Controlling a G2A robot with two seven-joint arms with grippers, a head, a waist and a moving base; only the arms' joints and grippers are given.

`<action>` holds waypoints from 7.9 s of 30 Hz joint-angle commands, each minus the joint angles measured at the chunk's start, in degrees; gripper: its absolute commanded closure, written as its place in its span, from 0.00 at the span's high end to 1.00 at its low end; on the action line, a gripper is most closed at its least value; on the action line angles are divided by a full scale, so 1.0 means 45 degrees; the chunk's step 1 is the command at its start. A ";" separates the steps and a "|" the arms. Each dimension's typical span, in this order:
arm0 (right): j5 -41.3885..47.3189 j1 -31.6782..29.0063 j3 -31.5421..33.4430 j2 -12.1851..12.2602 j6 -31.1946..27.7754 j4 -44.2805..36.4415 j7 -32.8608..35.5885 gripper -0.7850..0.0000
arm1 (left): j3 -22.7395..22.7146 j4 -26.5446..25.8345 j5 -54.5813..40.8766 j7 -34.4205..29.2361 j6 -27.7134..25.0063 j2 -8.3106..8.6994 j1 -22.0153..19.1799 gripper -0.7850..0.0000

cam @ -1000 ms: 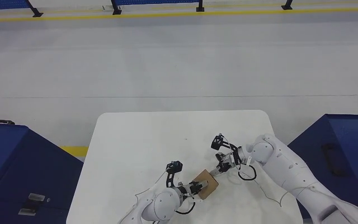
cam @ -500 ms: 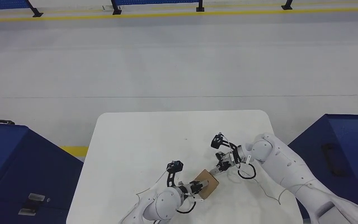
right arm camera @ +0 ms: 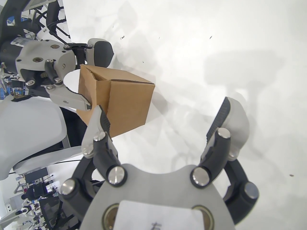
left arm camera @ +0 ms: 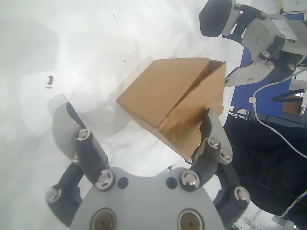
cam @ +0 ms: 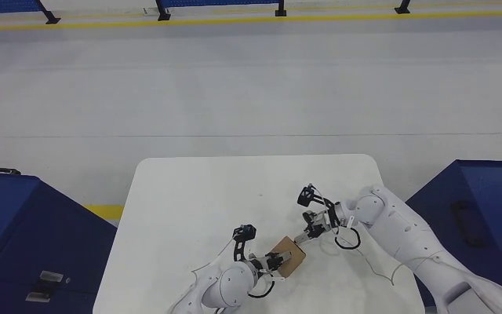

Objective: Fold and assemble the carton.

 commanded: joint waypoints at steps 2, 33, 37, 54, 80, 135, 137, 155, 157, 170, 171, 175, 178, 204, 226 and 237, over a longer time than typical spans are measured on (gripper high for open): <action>0.0082 -0.0108 0.0046 0.0066 -0.0263 -0.0230 -0.0045 1.00 | 0.0008 -0.0012 -0.0008 0.0022 -0.0006 -0.0008 -0.0001 1.00; -0.0384 0.0271 -0.0659 -0.0345 0.1192 -0.0096 0.0288 1.00 | -0.0835 -0.1871 0.0160 0.0466 -0.1043 0.0241 0.0870 1.00; -0.0460 0.0270 -0.0675 -0.0357 0.1178 -0.0126 0.0319 1.00 | -0.1349 -0.3583 0.1259 0.1009 -0.4280 0.0574 0.1452 1.00; -0.0558 0.0236 -0.0454 -0.0246 0.1580 -0.0805 0.0693 1.00 | -0.1253 -0.4152 0.4267 0.2078 -0.8985 0.0936 0.1901 1.00; -0.0383 0.0493 -0.0566 -0.0428 0.1510 -0.0433 0.0894 1.00 | 0.0251 0.0112 1.1124 0.6647 -0.7735 0.0832 0.1570 1.00; -0.0526 0.0579 -0.0710 -0.0699 0.1698 -0.0256 0.0931 1.00 | 0.0570 0.3648 1.0499 0.7804 -0.8984 0.0395 0.0073 1.00; -0.0548 0.0569 -0.0722 -0.0707 0.1711 -0.0242 0.0927 1.00 | 0.0665 0.3788 1.0498 0.7836 -0.8928 0.0347 -0.0002 1.00; -0.0706 0.0499 -0.0642 -0.0707 0.1594 -0.0150 0.0632 1.00 | 0.0867 0.4218 1.0720 0.8219 -0.8651 0.0195 -0.0164 1.00; -0.0706 0.0499 -0.0642 -0.0707 0.1594 -0.0150 0.0632 1.00 | 0.0863 0.4182 1.0765 0.8215 -0.8629 0.0195 -0.0145 1.00; -0.0852 -0.1015 0.1252 0.0152 0.0306 -0.1346 -0.2155 1.00 | 0.0754 0.3959 1.0915 0.8236 -0.8612 0.0218 -0.0017 1.00; -0.0672 -0.1202 0.1467 0.0234 0.0266 -0.1386 -0.2359 1.00 | 0.0752 0.3947 1.0926 0.8227 -0.8596 0.0215 -0.0017 1.00; -0.0401 -0.1544 0.1858 0.0424 0.0316 -0.1617 -0.2289 1.00 | 0.0702 0.3931 1.0639 0.8247 -0.8437 0.0177 0.0025 1.00; -0.0401 -0.1544 0.1858 0.0424 0.0316 -0.1617 -0.2289 1.00 | 0.0705 0.3997 1.0464 0.8188 -0.8410 0.0140 -0.0006 0.82; 0.2531 -0.2462 0.3119 0.0718 -0.1205 -0.0627 -0.3713 1.00 | -0.0633 0.2560 0.5376 0.6867 -1.1206 0.0277 0.0650 0.00; 0.2531 -0.2462 0.3119 0.0718 -0.1205 -0.0627 -0.3713 1.00 | -0.0901 0.5250 -0.5834 -0.0518 -1.0607 0.0090 -0.1503 1.00; 0.2531 -0.2462 0.3119 0.0718 -0.1205 -0.0627 -0.3713 1.00 | -0.4138 0.1428 -0.3152 0.1608 -1.0198 0.1103 0.0677 1.00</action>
